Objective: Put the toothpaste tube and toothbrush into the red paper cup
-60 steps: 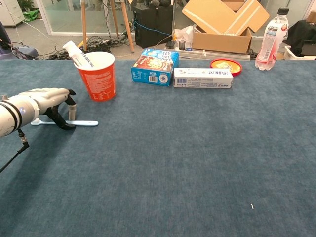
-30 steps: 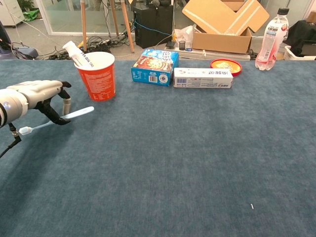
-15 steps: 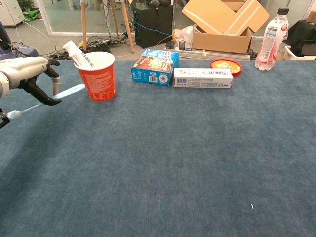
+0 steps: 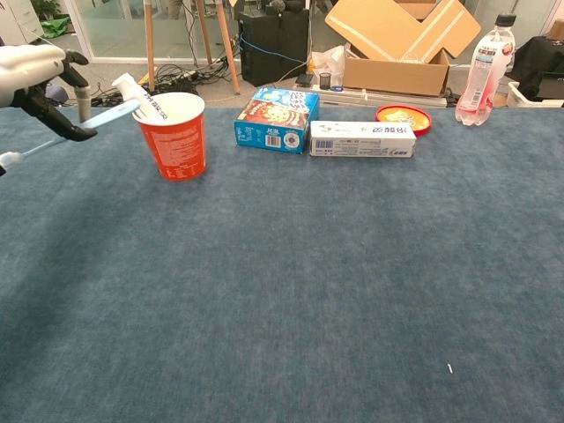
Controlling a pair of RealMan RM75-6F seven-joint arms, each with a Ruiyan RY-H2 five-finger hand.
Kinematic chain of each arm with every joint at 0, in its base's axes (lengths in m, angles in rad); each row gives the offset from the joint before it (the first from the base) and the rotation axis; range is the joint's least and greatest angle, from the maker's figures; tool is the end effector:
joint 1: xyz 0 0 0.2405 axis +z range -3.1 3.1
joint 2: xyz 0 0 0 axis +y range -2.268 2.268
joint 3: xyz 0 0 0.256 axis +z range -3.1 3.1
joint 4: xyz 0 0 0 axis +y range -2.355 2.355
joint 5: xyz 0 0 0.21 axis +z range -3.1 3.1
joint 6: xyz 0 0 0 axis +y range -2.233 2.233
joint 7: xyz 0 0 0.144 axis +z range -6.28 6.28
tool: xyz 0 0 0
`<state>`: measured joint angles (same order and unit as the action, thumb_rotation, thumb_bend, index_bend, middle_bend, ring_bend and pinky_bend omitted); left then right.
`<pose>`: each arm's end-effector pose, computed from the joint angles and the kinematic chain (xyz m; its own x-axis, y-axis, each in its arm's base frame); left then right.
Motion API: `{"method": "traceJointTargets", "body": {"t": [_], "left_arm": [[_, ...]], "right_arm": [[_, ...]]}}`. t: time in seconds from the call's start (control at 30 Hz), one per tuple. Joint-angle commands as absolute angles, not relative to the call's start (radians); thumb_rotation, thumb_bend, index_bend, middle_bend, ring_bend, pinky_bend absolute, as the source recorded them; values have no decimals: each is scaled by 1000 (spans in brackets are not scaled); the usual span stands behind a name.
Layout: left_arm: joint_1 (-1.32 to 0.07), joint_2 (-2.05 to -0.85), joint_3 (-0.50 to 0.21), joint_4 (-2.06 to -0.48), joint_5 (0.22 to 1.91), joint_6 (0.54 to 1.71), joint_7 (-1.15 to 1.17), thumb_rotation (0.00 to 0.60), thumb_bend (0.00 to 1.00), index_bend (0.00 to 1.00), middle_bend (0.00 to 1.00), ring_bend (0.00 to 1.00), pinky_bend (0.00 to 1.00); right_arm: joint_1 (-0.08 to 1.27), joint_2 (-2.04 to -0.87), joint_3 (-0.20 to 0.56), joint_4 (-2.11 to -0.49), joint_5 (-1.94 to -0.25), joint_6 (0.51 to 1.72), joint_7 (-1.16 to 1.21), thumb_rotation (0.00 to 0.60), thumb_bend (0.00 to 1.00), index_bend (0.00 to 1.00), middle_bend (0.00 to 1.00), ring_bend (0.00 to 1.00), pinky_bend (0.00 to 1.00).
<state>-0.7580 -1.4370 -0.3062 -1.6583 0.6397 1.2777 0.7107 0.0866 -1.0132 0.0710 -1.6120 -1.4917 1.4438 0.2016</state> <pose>-0.1615 0.3690 0.0650 0.4703 0.1058 0.8761 0.8768 0.0570 -0.4775 -0.3191 -0.1865 0.1921 0.3028 -0.0132 0.9530 -0.9530 0.0031 0.3028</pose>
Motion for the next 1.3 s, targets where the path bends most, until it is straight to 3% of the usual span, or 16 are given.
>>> {"method": "traceJointTargets", "body": {"t": [0.03,0.63,1.3], "left_arm": [[-767,-1437,-320,-1658,641,1281,708,600,310,575,0,0,0],[-890,-1469,-494,-1577,580,1223,615,600,310,577,0,0,0],[-999,-1543,-567,-1410,557,1098,449,600,310,579,0,0,0]], "right_arm": [[86,-1013,71,-1612,-1492,1444,202,600,0,0,0,0,235],[86,-1008,74,-1609,-1485,1442,213,600,0,0,0,0,235],[96,-1001,65,-1611,-1494,1420,227,600,0,0,0,0,235]]}}
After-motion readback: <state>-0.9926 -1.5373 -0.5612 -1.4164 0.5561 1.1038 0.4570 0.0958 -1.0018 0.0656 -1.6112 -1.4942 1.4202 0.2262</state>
